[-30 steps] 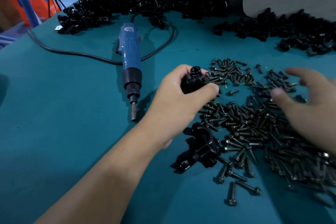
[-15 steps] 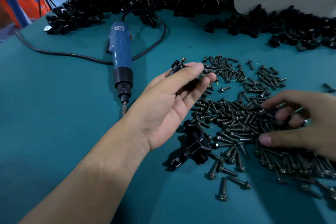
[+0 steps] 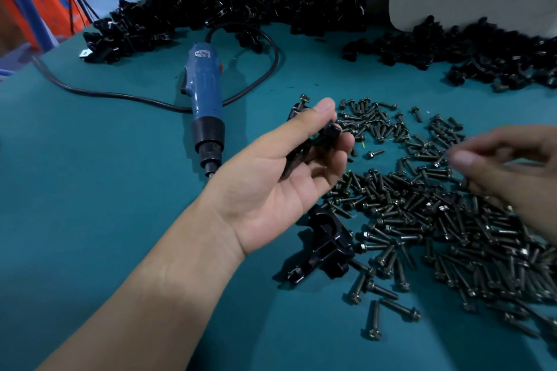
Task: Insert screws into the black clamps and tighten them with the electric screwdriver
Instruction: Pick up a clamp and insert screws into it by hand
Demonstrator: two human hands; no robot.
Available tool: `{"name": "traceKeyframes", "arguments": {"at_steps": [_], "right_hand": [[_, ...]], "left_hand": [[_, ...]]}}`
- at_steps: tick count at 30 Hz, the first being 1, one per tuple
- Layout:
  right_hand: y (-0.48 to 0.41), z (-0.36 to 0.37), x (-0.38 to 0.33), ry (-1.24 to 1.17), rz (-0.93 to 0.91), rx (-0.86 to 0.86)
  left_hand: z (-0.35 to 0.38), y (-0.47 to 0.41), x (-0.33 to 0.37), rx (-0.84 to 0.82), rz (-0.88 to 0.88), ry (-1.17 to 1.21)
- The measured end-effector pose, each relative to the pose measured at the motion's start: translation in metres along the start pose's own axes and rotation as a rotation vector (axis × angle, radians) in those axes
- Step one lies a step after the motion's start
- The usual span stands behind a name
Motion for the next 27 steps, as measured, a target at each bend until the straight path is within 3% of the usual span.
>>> {"name": "traceKeyframes", "arguments": {"at_steps": [4,7,21,27], "right_hand": [[0.001,0.031,-0.049,-0.536,-0.158,0.01],[0.002,0.054,-0.071,-0.699,-0.203,-0.015],[0.008,0.077,-0.087,-0.85,-0.38,0.02],[0.01,0.081,-0.09,-0.81,-0.357,-0.035]], "left_hand": [[0.002,0.0,-0.003,-0.027,-0.01,-0.085],[0.002,-0.001,-0.002,-0.034,0.007,-0.113],[0.002,-0.001,0.0,-0.102,0.023,-0.145],[0.007,0.003,-0.002,-0.141,0.026,-0.255]]}}
Point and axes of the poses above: each hand's wrist, its own y-axis away from the middle knuckle, its own z-axis out of the palm, x = y × z, the point moved 7 cm from there along -y, towards the middle knuckle, and after that the axes turned 11 degrees about -y, right-handed, at the moved point
